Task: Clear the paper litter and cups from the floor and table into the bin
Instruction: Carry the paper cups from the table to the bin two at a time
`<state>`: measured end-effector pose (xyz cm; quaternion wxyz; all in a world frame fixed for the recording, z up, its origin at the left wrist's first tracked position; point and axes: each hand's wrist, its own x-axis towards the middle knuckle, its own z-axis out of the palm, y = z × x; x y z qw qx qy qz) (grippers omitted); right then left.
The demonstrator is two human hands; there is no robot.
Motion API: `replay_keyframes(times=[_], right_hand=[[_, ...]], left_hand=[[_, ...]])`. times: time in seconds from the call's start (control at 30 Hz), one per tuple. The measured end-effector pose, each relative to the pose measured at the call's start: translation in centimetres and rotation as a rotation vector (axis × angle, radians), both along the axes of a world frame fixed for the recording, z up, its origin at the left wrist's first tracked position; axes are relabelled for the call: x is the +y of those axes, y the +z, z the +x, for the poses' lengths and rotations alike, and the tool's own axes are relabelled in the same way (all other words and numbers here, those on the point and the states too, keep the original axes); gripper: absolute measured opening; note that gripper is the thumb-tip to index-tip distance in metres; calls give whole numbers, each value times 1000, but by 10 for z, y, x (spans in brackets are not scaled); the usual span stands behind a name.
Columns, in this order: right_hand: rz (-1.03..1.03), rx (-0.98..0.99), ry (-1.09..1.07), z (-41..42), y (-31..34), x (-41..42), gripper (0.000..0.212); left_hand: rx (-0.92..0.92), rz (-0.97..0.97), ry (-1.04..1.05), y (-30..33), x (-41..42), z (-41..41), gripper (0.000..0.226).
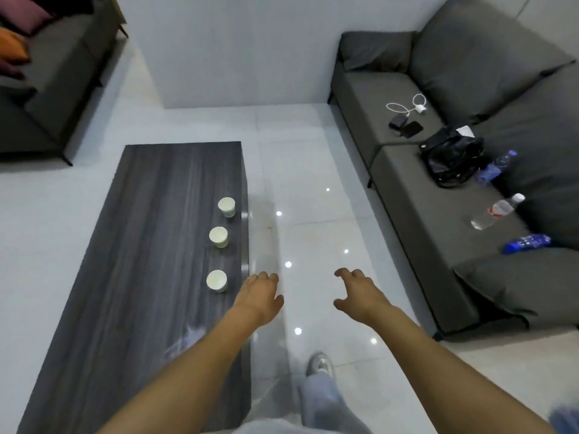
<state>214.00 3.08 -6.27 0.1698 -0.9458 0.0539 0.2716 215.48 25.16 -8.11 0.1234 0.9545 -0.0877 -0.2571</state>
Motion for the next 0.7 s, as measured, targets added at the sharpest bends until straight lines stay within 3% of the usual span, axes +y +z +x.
replay_keyframes(times=[0.23, 0.43, 0.7], right_hand=[[-20, 59, 216, 107, -10, 4, 62], [3, 90, 464, 198, -35, 82, 63], [27, 143, 674, 291, -73, 191, 61]], left_hand=[[58, 44, 220, -8, 7, 48, 38], [104, 48, 510, -32, 62, 74, 38], [224, 29, 744, -65, 131, 133, 40]])
